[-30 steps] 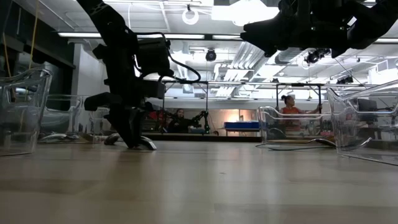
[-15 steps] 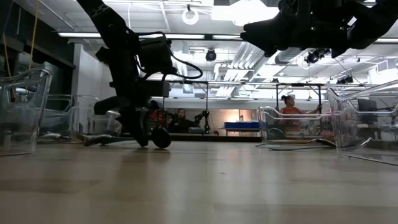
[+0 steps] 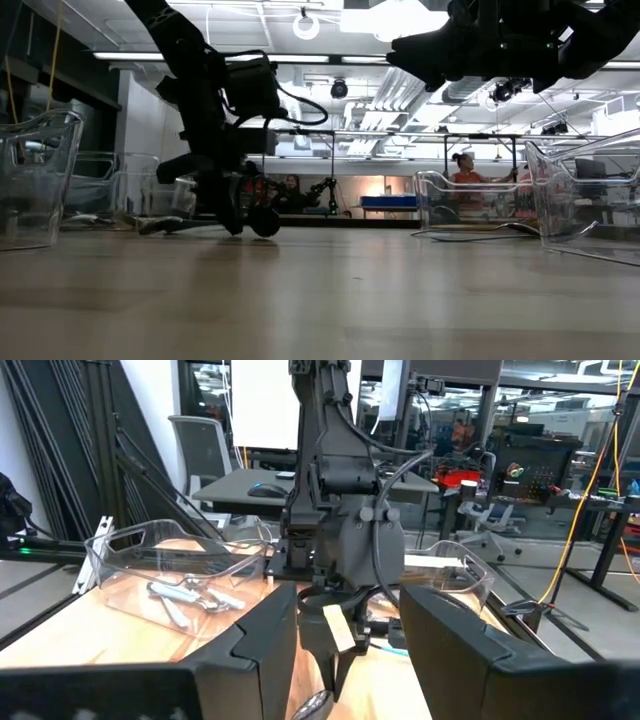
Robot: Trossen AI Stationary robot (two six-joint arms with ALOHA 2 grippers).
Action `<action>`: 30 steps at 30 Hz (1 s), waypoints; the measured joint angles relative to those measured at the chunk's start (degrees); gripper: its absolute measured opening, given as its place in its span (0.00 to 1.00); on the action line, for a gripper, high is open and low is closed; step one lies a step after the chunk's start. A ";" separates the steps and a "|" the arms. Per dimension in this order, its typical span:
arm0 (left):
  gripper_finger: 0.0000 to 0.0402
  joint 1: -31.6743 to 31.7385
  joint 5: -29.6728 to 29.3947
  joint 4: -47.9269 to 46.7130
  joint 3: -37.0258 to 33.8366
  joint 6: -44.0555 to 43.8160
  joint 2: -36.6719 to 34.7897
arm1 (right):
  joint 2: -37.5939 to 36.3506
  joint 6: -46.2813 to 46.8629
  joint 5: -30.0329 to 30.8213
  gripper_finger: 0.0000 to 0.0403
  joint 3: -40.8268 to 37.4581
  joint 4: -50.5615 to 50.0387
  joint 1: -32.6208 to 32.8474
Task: Sort silverware by color (type)
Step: Put the blue spoon into the bottom right transparent bin
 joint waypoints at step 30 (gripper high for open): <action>0.00 5.52 22.82 69.39 -12.42 -24.46 -0.22 | -0.02 -0.44 -0.26 0.40 0.00 -4.37 -0.01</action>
